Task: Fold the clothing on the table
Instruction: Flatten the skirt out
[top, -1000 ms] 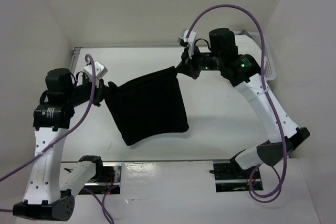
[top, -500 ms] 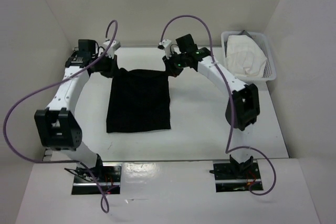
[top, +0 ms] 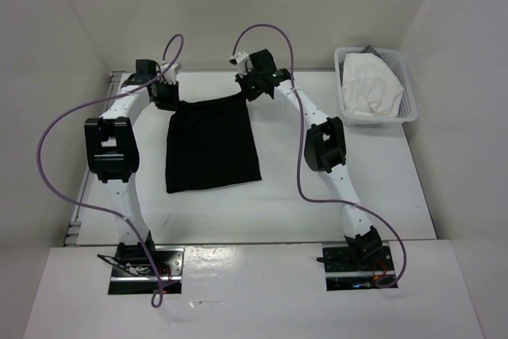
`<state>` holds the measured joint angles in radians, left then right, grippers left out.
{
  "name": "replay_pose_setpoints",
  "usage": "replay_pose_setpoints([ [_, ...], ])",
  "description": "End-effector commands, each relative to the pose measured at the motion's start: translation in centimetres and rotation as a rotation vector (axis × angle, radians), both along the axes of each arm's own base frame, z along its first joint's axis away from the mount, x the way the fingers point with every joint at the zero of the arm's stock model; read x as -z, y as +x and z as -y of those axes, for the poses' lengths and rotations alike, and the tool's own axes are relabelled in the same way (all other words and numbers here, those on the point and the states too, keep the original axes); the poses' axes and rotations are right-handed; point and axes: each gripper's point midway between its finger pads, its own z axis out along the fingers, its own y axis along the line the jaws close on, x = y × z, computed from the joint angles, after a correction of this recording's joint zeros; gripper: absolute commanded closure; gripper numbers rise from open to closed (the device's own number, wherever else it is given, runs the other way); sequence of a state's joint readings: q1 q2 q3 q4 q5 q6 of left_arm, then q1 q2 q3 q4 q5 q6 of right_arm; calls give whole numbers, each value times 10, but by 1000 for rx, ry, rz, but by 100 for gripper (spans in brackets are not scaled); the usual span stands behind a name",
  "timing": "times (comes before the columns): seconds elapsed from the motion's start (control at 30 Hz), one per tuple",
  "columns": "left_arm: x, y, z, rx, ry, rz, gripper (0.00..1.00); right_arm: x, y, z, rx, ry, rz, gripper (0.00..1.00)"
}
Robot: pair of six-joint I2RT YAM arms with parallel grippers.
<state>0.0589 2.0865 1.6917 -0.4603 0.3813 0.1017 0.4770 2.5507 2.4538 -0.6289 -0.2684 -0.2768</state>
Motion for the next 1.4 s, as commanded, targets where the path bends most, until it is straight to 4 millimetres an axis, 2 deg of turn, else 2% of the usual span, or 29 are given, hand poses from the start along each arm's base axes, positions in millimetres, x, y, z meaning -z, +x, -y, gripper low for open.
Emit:
replay_pose_setpoints([
  [0.0,-26,34,-15,-76,24,103,81,-26,36,11,121,13,108,100],
  [0.03,-25,36,-15,-84,17,100,77,-21,42,12,154,16,113,99],
  [0.1,-22,39,-21,-131,0,88,61,-40,54,18,238,37,155,74],
  [0.13,-24,42,-22,-146,-1,100,51,-36,56,19,253,35,152,59],
  [0.17,-25,44,-30,-176,-3,104,37,-45,61,26,278,47,166,48],
  [0.2,-25,47,-33,-210,-1,107,19,-45,65,34,313,48,164,27],
  [0.23,-25,47,-42,-229,8,107,13,-45,64,33,334,71,147,21],
  [0.3,-29,44,-58,-302,43,109,0,-60,71,55,402,83,156,12],
  [0.4,-36,35,-62,-320,63,115,0,-85,68,70,426,116,152,9],
  [0.43,-39,33,-61,-320,62,118,0,-81,61,67,389,112,123,9],
  [0.47,-40,27,-59,-305,64,110,0,-96,54,65,363,123,127,8],
  [0.53,-44,12,-51,-271,73,98,0,-87,32,57,275,118,48,8],
  [0.6,-49,-6,-32,-218,65,77,0,-80,10,55,211,100,-32,8],
  [0.63,-47,-14,-32,-207,74,64,0,-77,-7,46,133,120,-89,7],
  [0.73,-40,-45,-25,-186,82,17,0,-57,-40,44,26,88,-214,6],
  [0.8,-43,-67,-35,-216,91,5,0,-46,-61,39,-22,45,-267,6],
  [0.83,-46,-74,-41,-239,84,8,0,-45,-73,26,-64,37,-278,3],
  [0.87,-63,-83,-47,-253,76,39,0,-44,-79,20,-85,27,-282,2],
  [0.93,-64,-102,-70,-318,86,29,0,-46,-92,-4,-124,9,-259,2],
  [0.97,-78,-112,-78,-344,95,60,0,-46,-93,-10,-109,1,-248,2],
  [1.03,-82,-132,-95,-399,104,50,0,-52,-89,-34,-101,21,-193,2],
  [1.07,-83,-139,-101,-409,120,46,0,-53,-82,-35,-67,34,-182,2],
  [1.1,-83,-145,-105,-414,126,43,0,-63,-79,-46,-39,75,-170,2],
  [1.13,-88,-153,-111,-436,127,51,0,-55,-71,-50,-12,91,-171,2],
  [1.2,-80,-164,-111,-438,132,36,0,-54,-62,-59,58,95,-140,2],
  [1.23,-83,-171,-113,-450,133,37,0,-37,-60,-63,69,71,-144,2],
  [1.27,-75,-178,-112,-442,137,22,0,-35,-57,-66,96,64,-130,2],
  [1.33,-77,-187,-112,-452,139,32,0,-13,-60,-73,135,56,-168,2],
  [1.37,-75,-192,-114,-453,146,32,0,-13,-59,-80,144,70,-163,2],
])
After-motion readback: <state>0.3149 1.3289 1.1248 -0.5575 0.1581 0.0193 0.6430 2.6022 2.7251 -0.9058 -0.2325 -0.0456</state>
